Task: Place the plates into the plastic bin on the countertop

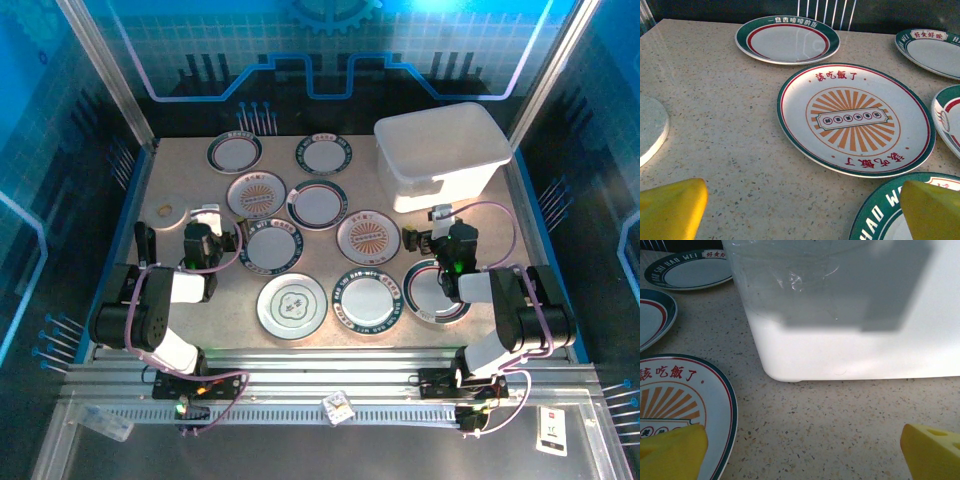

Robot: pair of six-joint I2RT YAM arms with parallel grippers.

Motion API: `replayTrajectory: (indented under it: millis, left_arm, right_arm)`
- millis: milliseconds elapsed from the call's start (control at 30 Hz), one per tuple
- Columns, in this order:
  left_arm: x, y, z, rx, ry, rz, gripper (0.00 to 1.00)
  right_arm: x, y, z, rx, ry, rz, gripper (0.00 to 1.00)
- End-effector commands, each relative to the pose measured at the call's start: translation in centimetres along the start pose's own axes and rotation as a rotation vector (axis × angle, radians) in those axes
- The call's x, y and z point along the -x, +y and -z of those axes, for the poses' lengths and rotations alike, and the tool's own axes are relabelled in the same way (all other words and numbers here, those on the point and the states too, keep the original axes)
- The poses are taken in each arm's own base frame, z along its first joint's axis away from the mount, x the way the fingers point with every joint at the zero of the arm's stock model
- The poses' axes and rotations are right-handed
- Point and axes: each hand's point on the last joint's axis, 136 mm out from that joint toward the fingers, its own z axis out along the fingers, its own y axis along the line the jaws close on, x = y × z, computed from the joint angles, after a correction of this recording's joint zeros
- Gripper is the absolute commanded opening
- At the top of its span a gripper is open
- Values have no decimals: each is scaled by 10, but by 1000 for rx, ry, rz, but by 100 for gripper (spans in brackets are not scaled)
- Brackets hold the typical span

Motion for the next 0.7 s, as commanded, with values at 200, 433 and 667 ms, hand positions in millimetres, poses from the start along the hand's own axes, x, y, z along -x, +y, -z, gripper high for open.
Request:
replayTrajectory:
  millis: [200,433,667]
  left_arm:
    - [13,-6,11,-35,-27,-12,99]
    - [67,-11,38,-47,-33,61,99]
    - [114,-60,63,-252,146,220,99]
  right_arm:
    - [21,-12,17,-64,-92,-5,100]
    - [87,-14,70,-78,-169,-89,100]
    - [124,-16,114,-80,-2,-413,96]
